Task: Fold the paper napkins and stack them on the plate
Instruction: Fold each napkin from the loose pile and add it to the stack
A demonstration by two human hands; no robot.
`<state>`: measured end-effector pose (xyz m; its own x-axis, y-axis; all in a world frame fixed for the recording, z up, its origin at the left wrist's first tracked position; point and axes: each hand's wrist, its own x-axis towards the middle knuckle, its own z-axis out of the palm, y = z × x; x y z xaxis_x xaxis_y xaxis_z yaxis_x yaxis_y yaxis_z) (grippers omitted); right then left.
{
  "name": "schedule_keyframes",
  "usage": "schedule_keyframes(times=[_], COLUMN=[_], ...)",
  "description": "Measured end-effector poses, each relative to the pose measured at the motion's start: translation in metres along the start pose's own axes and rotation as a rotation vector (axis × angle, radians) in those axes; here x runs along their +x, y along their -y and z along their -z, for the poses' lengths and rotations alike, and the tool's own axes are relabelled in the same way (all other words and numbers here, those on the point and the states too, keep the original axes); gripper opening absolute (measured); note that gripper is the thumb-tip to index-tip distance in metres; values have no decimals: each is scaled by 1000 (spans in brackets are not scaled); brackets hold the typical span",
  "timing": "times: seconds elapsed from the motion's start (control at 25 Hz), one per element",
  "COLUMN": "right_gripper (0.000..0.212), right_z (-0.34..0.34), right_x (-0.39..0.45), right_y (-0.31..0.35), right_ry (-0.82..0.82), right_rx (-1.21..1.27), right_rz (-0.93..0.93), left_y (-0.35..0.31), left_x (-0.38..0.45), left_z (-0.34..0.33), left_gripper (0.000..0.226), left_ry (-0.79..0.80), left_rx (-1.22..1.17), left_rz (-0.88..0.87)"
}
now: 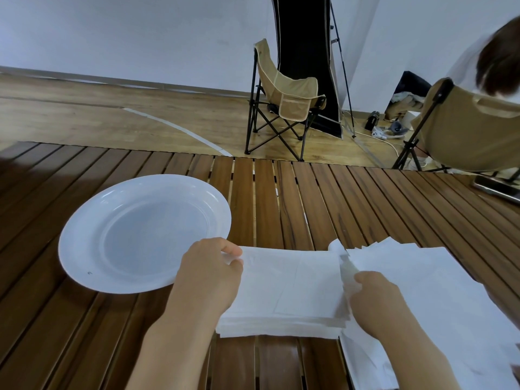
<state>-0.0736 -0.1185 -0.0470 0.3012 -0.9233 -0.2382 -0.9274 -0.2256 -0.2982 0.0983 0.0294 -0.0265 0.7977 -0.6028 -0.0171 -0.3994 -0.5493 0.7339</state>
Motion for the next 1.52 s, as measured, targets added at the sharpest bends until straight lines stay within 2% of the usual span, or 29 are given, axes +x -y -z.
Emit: schedule_keyframes(times=[0.36, 0.68, 0.88, 1.12, 1.24, 1.4, 1.52], right_gripper=[27, 29, 17, 13, 18, 17, 11], right_z=[12, 3, 5, 6, 9, 17, 23], right_x=[-9, 2, 1, -1, -4, -9, -16], right_y=[0, -9, -5, -5, -4, 5, 17], right_ry=[-294, -395, -362, -358, -385, -480, -553], right_rx=[219, 249, 277, 314, 319, 330, 451], right_rz=[-53, -15, 36, 45, 63, 176, 297], left_y=[0, 1, -1, -4, -4, -4, -5], left_x=[1, 0, -1, -2, -3, -3, -4], left_z=[0, -1, -1, 0, 1, 1, 2], left_gripper=[19, 19, 20, 21, 21, 22, 22], left_ry=[3, 12, 20, 29, 31, 29, 29], left_rx=[11, -7, -5, 3, 9, 18, 19], left_rz=[-5, 4, 14, 13, 13, 4, 3])
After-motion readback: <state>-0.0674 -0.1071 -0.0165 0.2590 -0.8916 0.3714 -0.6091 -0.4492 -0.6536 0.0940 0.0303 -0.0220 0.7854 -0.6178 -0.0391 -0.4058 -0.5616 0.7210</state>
